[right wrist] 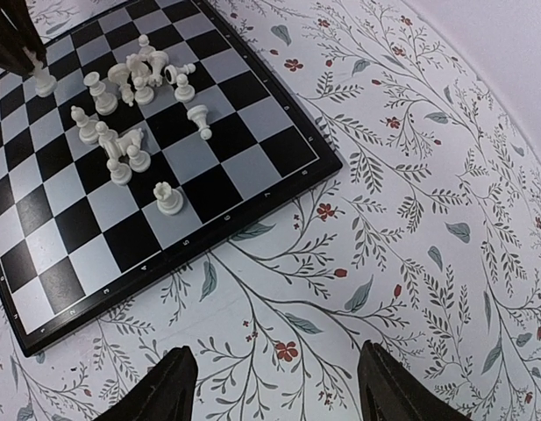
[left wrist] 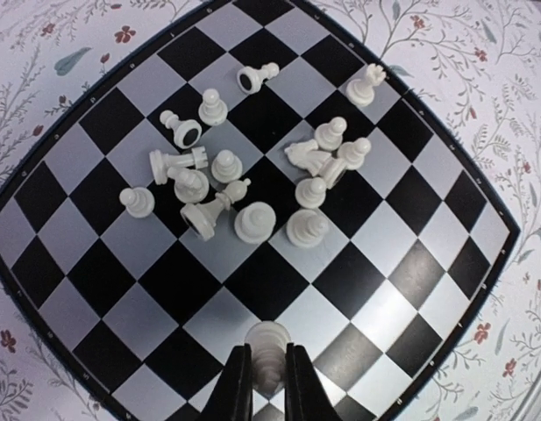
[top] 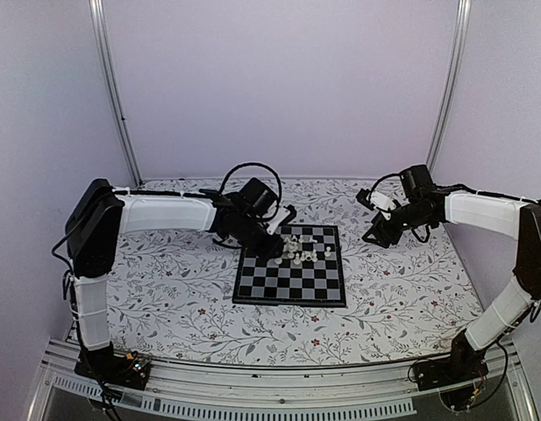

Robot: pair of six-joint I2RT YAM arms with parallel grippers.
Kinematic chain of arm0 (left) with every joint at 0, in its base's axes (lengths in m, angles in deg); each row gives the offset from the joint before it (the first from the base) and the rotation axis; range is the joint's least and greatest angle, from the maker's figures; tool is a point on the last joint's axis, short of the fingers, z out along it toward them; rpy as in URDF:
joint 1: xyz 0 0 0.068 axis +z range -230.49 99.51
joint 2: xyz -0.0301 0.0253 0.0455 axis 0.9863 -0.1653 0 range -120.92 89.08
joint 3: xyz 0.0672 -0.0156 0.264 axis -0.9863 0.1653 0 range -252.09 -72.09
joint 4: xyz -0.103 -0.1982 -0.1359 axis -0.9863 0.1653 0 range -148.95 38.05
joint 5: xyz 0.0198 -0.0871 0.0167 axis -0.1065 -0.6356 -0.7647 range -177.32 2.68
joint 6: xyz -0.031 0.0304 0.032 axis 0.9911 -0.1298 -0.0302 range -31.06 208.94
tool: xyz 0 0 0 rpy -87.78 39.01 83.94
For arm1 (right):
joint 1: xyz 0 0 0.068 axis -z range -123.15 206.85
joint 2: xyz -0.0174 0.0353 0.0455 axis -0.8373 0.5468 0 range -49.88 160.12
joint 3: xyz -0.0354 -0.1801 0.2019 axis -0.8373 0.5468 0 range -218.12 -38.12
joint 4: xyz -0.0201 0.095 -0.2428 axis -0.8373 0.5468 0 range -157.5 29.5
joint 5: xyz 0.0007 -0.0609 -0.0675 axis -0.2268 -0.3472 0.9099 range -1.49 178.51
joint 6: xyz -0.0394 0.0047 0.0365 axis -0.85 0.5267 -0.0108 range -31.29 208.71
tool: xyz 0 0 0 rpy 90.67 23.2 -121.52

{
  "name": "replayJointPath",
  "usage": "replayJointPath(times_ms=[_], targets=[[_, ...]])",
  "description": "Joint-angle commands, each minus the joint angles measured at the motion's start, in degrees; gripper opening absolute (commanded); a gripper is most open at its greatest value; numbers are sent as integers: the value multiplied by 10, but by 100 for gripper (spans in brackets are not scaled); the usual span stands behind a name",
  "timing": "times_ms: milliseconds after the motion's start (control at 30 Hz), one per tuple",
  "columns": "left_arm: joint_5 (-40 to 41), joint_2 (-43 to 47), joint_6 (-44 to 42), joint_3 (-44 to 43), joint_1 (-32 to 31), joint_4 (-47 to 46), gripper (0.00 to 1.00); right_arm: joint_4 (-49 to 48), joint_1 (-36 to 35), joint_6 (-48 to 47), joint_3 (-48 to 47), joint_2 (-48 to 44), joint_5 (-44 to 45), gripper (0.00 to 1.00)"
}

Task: Set up the chess pieces on the board
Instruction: Pick up the chess piece from the chessboard, then place the chess piece on the chessboard.

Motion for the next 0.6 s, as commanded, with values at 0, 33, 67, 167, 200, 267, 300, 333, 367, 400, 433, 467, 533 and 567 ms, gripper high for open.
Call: replayJointPath(times_ms=[0,33,67,167,200,267,300,333,367,400,433,467,533,567], targets=[[0,96,-1,33,-17,12,0,-10,0,-6,7,8,4,66],[-1,108,-1,42,-20,13,0,-10,0,-7,7,9,3,66],[-4,120,-2,50,-24,13,0,-9,0,-7,7,10,4,66],[-14,145,-6,68,-37,17,0,-10,-2,-8,7,14,6,66],[-16,149,-8,73,-43,17,0,-10,-4,-9,7,14,7,66],[-17,152,-13,74,-58,22,0,-9,-6,-10,7,16,10,66],[-18,150,-17,73,-64,26,0,-9,-8,-11,7,17,11,66],[-19,146,-22,70,-71,30,0,-9,-8,-11,7,18,12,66],[-19,141,-26,67,-79,34,0,-10,-9,-11,8,18,13,66],[-19,136,-30,65,-86,36,0,-9,-10,-12,8,19,14,66],[-21,130,-32,62,-93,36,0,-9,-10,-12,8,19,15,66],[-24,124,-35,58,-98,36,0,-9,-11,-12,8,19,15,66],[-29,109,-37,50,-107,36,0,-9,-12,-13,8,18,16,66],[-32,101,-38,46,-110,36,0,-9,-12,-13,9,17,16,66]])
